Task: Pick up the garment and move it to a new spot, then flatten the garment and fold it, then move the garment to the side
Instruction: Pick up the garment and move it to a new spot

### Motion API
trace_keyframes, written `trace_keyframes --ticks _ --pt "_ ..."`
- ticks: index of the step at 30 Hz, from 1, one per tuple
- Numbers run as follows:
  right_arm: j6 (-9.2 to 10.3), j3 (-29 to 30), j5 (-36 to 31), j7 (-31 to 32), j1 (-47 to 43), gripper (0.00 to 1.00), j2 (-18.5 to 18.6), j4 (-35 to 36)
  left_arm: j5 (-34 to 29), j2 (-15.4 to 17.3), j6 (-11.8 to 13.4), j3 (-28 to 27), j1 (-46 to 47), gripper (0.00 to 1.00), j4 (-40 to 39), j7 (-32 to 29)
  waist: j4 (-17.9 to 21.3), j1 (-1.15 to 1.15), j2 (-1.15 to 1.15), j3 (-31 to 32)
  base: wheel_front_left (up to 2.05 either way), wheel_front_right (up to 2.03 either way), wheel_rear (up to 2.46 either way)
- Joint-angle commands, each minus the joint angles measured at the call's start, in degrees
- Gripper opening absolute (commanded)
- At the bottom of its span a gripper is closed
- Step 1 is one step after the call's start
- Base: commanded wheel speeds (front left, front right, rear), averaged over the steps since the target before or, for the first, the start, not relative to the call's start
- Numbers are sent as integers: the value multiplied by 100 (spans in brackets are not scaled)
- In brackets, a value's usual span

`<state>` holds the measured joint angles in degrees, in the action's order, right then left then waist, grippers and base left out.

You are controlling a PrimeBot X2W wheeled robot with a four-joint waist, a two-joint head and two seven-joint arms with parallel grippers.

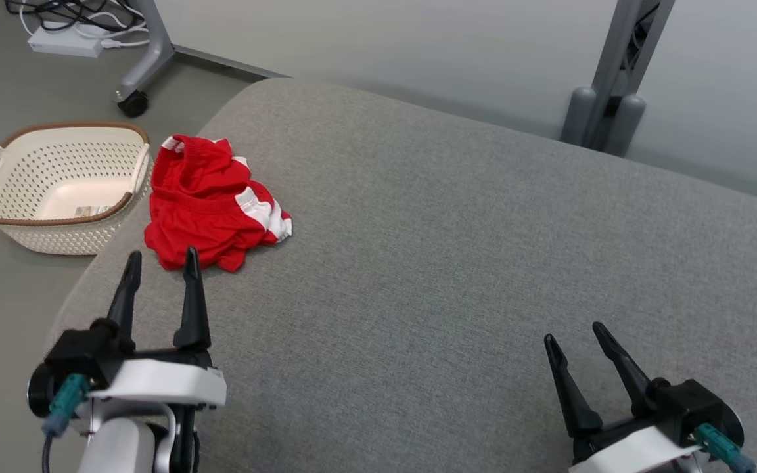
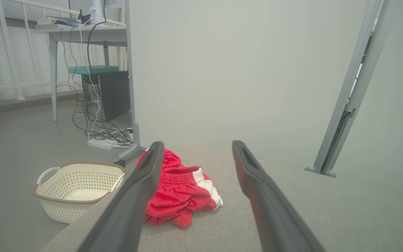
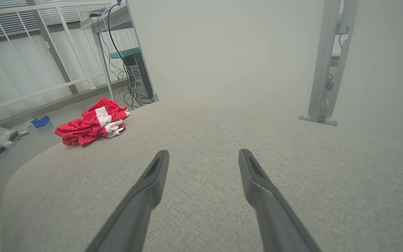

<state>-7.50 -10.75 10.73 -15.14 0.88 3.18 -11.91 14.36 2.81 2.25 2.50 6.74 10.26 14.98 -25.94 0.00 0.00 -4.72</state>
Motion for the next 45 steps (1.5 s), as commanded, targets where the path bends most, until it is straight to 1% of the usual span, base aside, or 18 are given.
trace_keyframes --ticks 1,5,8,9,10,13,18,19,21,25,28,32,35,38,39,40,43,45 --pt "2 -7 -25 -5 142 100 93 -23 55 17 -85 -96 319 100 133 23 161 0 0 -276 0 0 0" --pt "2 -42 -91 -5 381 100 211 -45 127 73 -292 -333 948 100 583 22 326 0 0 -584 0 0 0" --pt "2 -37 -127 -5 523 100 265 -58 237 154 -461 -417 1464 100 1105 22 438 0 0 -774 0 0 0" --pt "2 -16 -151 -5 574 100 280 -60 278 213 -531 -433 1639 100 1340 13 479 0 0 -836 0 0 0" --pt "2 6 -191 -5 665 100 301 -59 379 330 -634 -456 1997 100 1792 -57 563 0 0 -956 0 0 0" --pt "2 -21 -225 -5 779 100 356 -61 564 486 -783 -464 2543 100 2489 -267 683 0 0 -1137 0 0 0" --pt "2 -167 -171 -5 1047 100 449 -34 917 781 -925 -492 3376 100 3528 -688 896 0 0 -1422 0 0 0" --pt "2 -167 -171 -5 1047 100 449 -34 917 781 -925 -492 3376 100 3528 -688 896 0 0 -1422 0 0 0" --pt "2 -182 -160 -5 1138 100 465 -28 953 880 -940 -439 3637 100 3921 -914 966 0 0 -1522 0 0 0" --pt "2 -240 -146 -5 1293 100 491 -15 936 1093 -945 -316 4108 100 4668 -1521 1094 0 0 -1693 0 0 0" --pt "2 -275 -133 -4 1371 100 492 -20 917 1177 -837 -250 4362 100 5139 -1999 1167 0 0 -1791 0 0 0" --pt "2 -294 -124 -4 1421 100 475 -40 934 1262 -807 -193 4580 100 5615 -2507 1248 0 0 -1874 0 0 0" --pt "2 -309 -120 -4 1466 100 441 -43 933 1303 -771 -141 4656 100 5910 -2767 1323 0 0 -1926 0 0 0" --pt "2 -298 -128 -4 1496 100 407 -33 918 1336 -715 -107 4656 100 6011 -2750 1372 0 0 -1946 0 0 0" --pt "2 -296 -126 -4 1500 100 403 -31 895 1337 -716 -85 4654 27 6016 -2691 1383 0 0 -1946 0 0 0" --pt "2 -296 -122 -4 1504 100 398 -34 890 1347 -728 -82 4649 0 5998 -2575 1393 0 0 -1945 0 0 0" --pt "2 -324 -104 -4 1490 100 381 -70 878 1414 -737 -74 4612 0 5952 -2176 1430 0 0 -1885 0 0 0" --pt "2 -328 -94 -4 1457 100 368 -110 948 1400 -721 -135 4589 0 5906 -1844 1463 0 0 -1813 0 0 0"
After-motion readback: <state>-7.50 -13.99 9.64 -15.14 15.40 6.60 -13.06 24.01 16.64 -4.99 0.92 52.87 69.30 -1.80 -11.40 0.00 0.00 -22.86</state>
